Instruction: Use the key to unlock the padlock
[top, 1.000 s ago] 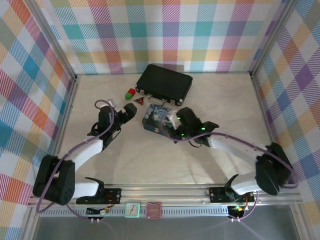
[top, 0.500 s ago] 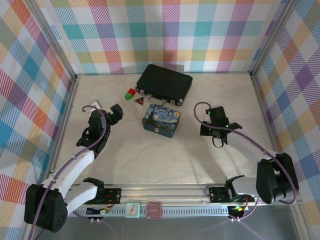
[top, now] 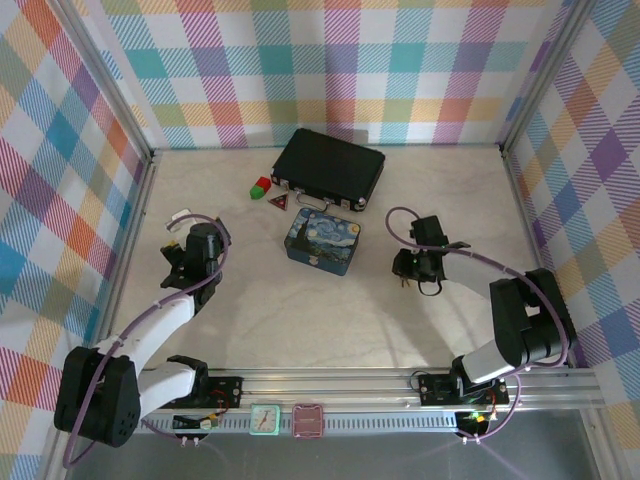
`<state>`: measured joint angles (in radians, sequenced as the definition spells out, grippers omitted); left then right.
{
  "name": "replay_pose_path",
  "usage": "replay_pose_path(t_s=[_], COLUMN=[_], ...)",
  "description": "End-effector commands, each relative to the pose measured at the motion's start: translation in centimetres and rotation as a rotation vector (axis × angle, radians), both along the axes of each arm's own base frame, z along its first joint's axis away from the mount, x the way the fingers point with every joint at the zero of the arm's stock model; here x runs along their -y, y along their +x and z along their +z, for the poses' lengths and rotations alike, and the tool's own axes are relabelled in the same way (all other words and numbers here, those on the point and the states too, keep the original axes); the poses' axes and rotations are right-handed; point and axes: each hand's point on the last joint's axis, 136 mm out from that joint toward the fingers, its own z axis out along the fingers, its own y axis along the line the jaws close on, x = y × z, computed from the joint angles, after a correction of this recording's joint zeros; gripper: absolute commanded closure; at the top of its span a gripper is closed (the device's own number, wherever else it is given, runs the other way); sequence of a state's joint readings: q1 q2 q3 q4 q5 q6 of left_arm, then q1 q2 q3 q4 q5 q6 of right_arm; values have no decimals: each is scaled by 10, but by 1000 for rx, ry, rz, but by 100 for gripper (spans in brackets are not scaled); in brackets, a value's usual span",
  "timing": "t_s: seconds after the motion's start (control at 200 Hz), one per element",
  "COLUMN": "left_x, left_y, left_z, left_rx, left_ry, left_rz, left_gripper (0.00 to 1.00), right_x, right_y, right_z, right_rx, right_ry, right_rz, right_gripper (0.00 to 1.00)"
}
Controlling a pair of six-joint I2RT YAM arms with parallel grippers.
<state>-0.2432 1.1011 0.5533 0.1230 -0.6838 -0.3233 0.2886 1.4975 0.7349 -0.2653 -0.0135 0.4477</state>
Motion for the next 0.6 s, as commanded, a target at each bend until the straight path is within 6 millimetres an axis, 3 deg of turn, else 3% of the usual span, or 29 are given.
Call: replay_pose_path(t_s=[0.0, 0.12, 0.335, 0.405, 0.595], left_x=[-16, -21, -22, -20, -16], left_y=[-3, -3, 17, 22, 34], left_z=[4, -1, -20, -26, -43], left_rx=[-7, -8, -71, -79, -5], left_ry=[95, 113, 148, 162, 123], left_rz=[59, 73, 42, 17, -88], left_gripper=[0, 0, 0, 0, 0], right_x=[-4, 14, 67, 80, 94], right_y=[19, 29, 59, 69, 89], right_z=[26, 53, 95, 98, 78], right_rx=[85, 179, 396, 472, 585], right_ry=[46, 28, -157, -223, -260], right_rz=[-15, -41, -38, -18, -6], right_gripper=[49, 35, 30, 30, 29])
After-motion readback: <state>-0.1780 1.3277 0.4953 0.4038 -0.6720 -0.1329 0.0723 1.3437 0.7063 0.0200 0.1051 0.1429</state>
